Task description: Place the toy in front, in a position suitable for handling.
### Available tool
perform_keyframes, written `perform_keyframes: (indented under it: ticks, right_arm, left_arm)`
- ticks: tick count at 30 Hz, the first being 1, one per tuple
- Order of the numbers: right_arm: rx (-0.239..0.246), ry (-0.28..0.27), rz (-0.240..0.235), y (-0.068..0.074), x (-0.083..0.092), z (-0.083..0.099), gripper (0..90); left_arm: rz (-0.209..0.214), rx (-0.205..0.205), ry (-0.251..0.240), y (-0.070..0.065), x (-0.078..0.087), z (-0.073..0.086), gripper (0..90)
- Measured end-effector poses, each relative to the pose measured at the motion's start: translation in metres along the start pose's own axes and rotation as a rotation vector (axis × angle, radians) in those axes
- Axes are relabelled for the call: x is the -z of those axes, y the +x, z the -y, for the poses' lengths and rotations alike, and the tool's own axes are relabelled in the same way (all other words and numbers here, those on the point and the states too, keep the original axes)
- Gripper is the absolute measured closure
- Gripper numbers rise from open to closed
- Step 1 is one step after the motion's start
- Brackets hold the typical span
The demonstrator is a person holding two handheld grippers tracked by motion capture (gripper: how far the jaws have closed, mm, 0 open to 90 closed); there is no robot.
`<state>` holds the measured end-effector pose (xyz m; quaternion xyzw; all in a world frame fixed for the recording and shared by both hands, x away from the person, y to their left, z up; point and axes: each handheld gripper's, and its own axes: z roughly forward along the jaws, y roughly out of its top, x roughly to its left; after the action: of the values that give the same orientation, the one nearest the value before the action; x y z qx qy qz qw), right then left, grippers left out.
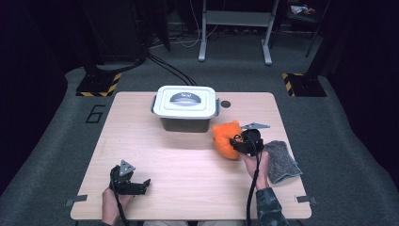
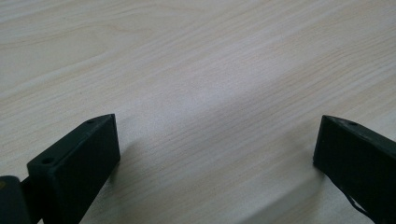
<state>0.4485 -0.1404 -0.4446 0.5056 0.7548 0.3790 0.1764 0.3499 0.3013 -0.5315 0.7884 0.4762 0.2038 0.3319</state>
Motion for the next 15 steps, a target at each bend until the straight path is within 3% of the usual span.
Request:
perform_keyframes:
  ticks: [4,5,15]
  right_arm:
    - [0.063,-0.011,-0.024,0.005,0.01,-0.001,58.4]
    - [0.055,-0.016,-0.032,0.007,0.011,-0.001,58.3]
    - [0.145,-0.005,-0.097,0.015,0.019,0.001,56.9]
  left_arm:
    - [-0.001,-0.001,-0.001,0.0,0.0,0.0,0.2]
    - [0.0,-0.002,0.002,0.0,0.0,0.0,0.1]
    - [-0.001,0.001,-0.002,0.0,0.0,0.0,0.1]
